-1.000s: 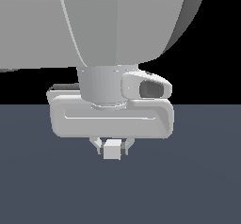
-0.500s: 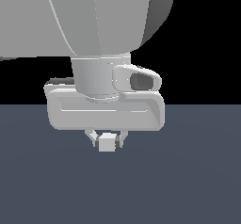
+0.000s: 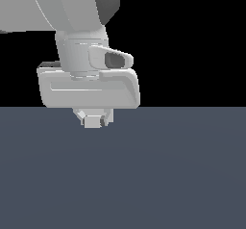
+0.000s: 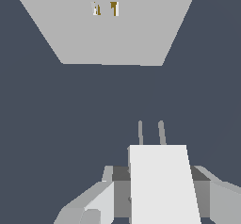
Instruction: Plug the charger into the wall socket.
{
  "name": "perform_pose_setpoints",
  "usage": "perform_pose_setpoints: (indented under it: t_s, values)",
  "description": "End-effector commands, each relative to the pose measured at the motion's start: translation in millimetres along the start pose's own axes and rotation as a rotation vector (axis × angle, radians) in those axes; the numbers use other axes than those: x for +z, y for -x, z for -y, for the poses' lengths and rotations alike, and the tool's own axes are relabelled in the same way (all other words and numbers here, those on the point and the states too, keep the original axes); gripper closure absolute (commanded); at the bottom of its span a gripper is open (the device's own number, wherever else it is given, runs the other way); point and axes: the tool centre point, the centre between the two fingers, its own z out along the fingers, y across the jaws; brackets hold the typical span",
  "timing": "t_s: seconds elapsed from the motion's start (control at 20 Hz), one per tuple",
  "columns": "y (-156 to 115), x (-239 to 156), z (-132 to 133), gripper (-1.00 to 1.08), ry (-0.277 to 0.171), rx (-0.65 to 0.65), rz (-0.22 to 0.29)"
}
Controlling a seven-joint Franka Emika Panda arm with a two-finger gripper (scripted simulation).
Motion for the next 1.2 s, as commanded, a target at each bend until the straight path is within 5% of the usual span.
perform_pose_setpoints:
  t_s: [0.0,1.15]
  values:
    - [-12,-7,10,1.08,0.004,0.010,0.000]
    - [-48,-17,31,1.08,0.016,0.029,0.000]
